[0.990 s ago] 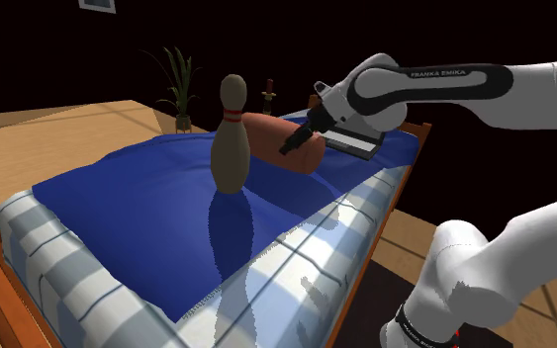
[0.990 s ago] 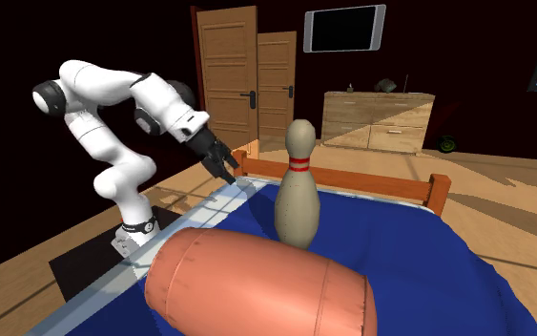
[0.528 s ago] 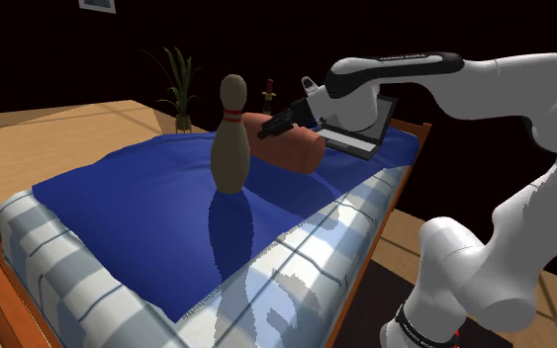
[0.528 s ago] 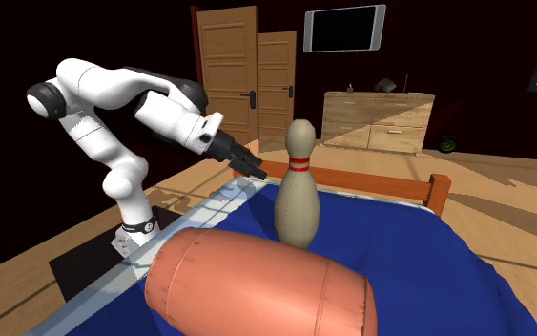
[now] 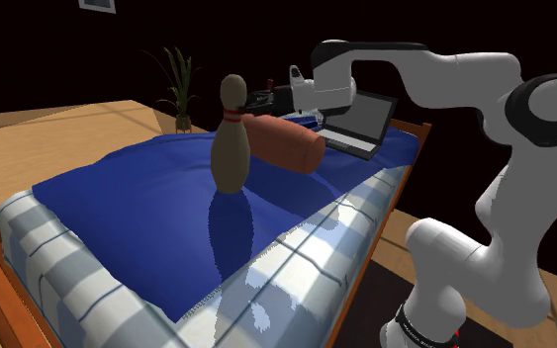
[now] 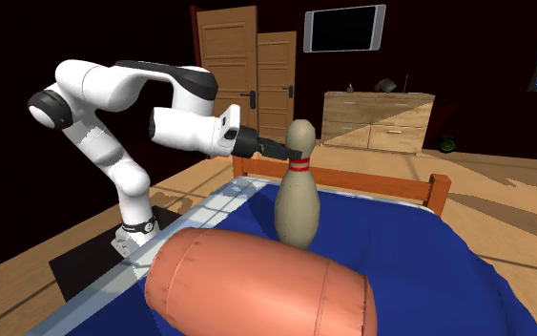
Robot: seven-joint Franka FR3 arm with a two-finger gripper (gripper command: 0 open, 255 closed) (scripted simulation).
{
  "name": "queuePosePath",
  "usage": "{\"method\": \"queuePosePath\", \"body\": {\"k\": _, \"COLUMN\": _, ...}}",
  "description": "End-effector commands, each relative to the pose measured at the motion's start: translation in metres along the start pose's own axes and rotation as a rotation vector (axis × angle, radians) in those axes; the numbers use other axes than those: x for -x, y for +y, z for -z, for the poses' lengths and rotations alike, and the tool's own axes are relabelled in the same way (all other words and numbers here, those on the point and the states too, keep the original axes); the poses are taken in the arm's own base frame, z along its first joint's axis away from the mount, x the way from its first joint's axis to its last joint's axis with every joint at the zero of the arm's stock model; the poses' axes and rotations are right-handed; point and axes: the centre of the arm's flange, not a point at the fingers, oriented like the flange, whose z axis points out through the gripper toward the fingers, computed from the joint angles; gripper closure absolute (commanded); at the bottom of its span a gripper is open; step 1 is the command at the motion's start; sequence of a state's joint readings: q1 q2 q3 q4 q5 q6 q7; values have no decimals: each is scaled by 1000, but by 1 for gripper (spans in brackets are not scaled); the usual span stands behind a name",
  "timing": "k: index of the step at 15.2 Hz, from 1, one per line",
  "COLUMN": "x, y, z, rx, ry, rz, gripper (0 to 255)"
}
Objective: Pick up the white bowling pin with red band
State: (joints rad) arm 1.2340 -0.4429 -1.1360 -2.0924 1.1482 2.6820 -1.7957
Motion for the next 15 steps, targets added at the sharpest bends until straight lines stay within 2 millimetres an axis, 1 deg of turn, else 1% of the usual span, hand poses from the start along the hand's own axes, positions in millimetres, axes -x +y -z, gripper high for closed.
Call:
{"method": "queuePosePath", "body": {"k": 1, "x": 2, "y": 6, "z": -6, "rx": -6, "ry": 30, "rz": 18, "gripper": 0}}
{"method": "queuePosePath", "body": {"k": 6, "x": 27, "y": 3, "z": -13, "rx": -6, "ry": 30, "rz": 18, "gripper": 0}}
{"method": "queuePosePath", "body": {"k": 7, "x": 35, "y": 3, "z": -15, "rx": -6, "ry": 30, "rz": 18, "gripper": 0}}
{"method": "queuePosePath", "body": {"k": 9, "x": 35, "y": 3, "z": -15, "rx": -6, "ry": 30, "rz": 18, "gripper": 0}}
{"method": "queuePosePath", "body": {"k": 10, "x": 36, "y": 2, "z": -15, "rx": -6, "ry": 30, "rz": 18, "gripper": 255}}
{"method": "queuePosePath", "body": {"k": 15, "x": 35, "y": 2, "z": -15, "rx": -6, "ry": 30, "rz": 18, "gripper": 255}}
